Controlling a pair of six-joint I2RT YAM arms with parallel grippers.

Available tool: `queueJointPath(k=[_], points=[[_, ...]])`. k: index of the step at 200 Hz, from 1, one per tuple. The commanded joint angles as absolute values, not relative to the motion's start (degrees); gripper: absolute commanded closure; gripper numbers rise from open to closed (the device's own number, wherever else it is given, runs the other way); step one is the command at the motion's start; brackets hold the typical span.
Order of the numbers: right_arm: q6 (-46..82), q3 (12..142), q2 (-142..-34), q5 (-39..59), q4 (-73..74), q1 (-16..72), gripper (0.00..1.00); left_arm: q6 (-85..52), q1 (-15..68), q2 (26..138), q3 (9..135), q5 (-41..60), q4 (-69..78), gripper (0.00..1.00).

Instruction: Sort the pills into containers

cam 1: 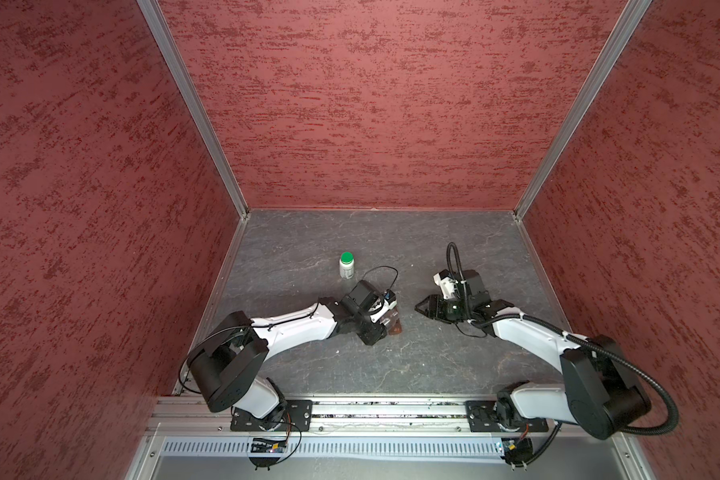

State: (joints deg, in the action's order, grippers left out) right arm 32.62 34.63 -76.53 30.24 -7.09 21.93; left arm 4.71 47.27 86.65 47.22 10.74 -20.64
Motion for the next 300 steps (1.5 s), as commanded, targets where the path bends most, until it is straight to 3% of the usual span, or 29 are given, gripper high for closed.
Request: queueJointPath(k=[1,300], points=[[32.87,33.7,-76.2,30.61,-5.58,22.29,0.5,2.86,47.52,87.67,48.08,12.6,-21.84,1.0],[33.56,32.33,-78.15,30.58,-3.18,22.5,0.5,4.53,46.39,94.67,62.55,13.74,-44.33,1.0]])
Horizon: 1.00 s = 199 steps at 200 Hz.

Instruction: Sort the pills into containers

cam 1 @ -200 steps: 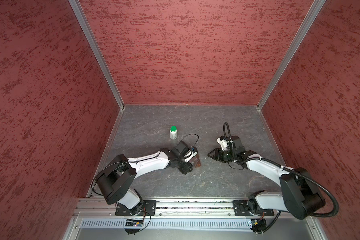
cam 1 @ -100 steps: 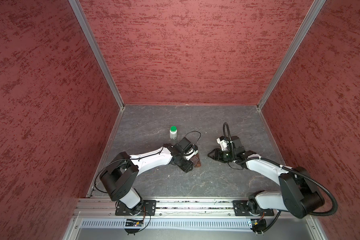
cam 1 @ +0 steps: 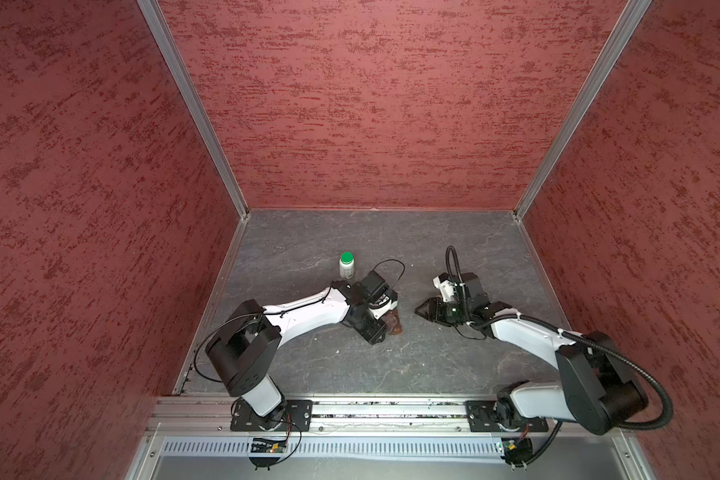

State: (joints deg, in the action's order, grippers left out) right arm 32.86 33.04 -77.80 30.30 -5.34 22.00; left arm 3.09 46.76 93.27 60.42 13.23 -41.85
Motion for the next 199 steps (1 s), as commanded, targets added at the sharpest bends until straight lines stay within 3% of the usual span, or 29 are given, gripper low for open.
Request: queueJointPath(k=[1,199], points=[[33.57,32.34,-78.14,30.59,-3.17,22.5,0.5,4.55,46.4,94.71,62.61,13.77,-44.44,1.0],[33.66,32.51,-82.72,35.37,1.7,25.28,0.57,6.73,45.7,100.7,71.34,13.36,-53.59,1.0]])
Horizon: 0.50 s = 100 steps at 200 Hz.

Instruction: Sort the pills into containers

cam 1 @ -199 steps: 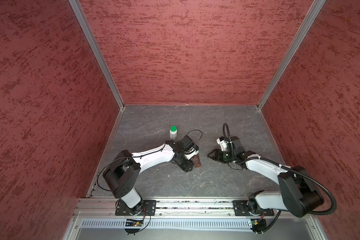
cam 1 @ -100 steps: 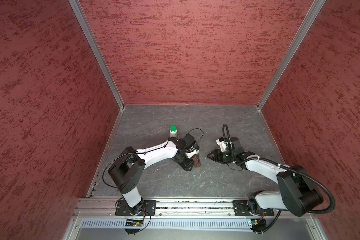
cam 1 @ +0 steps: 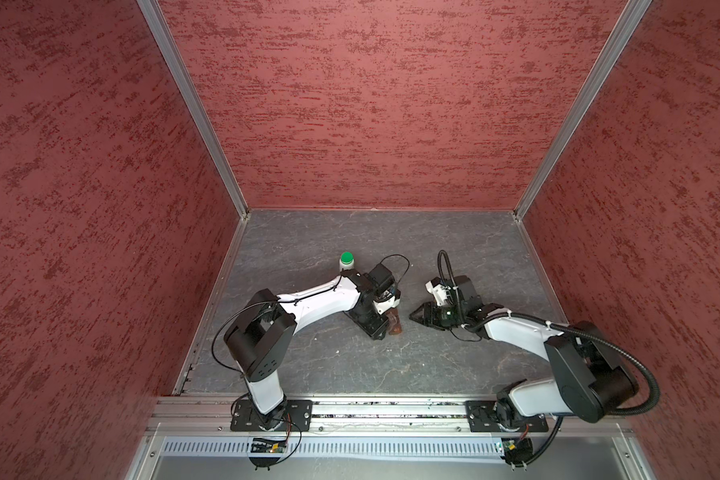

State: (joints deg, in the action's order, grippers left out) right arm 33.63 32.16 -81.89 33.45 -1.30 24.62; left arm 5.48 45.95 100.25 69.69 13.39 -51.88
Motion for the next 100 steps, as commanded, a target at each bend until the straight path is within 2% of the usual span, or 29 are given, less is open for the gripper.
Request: queueJointPath(k=[1,51,100], points=[[33.66,32.52,-82.76,35.48,1.77,25.3,0.57,6.79,45.7,100.67,71.4,13.31,-53.65,1.0],[34.27,32.74,-85.83,37.87,4.42,26.58,0.69,7.22,45.79,101.67,72.66,13.1,-55.21,1.0],[35.05,32.87,-87.38,37.88,5.98,27.67,0.71,8.02,45.8,102.63,74.07,12.15,-56.58,1.0]])
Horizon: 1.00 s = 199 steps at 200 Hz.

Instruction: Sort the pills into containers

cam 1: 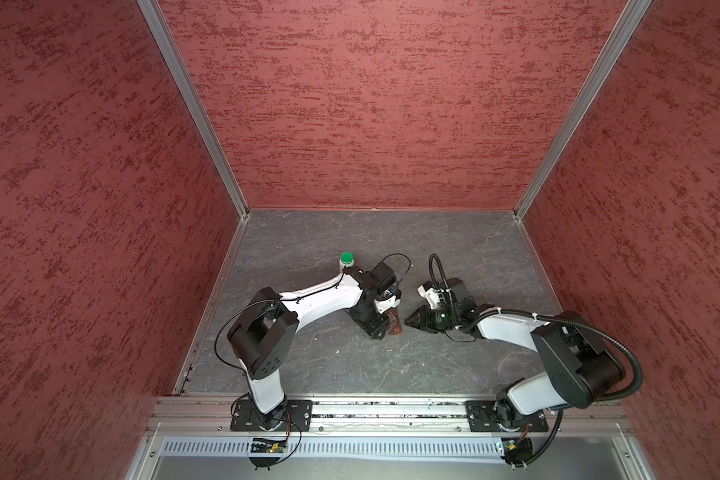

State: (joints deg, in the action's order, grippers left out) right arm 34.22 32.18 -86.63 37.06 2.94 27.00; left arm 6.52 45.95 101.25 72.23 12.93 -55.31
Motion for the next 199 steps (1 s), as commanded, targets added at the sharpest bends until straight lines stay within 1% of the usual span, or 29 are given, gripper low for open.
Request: queueJointPath(k=[1,199], points=[[35.06,32.87,-87.42,37.88,5.98,27.72,0.71,8.05,45.8,102.69,74.12,12.14,-56.54,1.0],[34.81,32.61,-87.37,36.56,5.7,28.92,0.73,11.44,46.74,107.02,82.03,8.3,-65.39,1.0]])
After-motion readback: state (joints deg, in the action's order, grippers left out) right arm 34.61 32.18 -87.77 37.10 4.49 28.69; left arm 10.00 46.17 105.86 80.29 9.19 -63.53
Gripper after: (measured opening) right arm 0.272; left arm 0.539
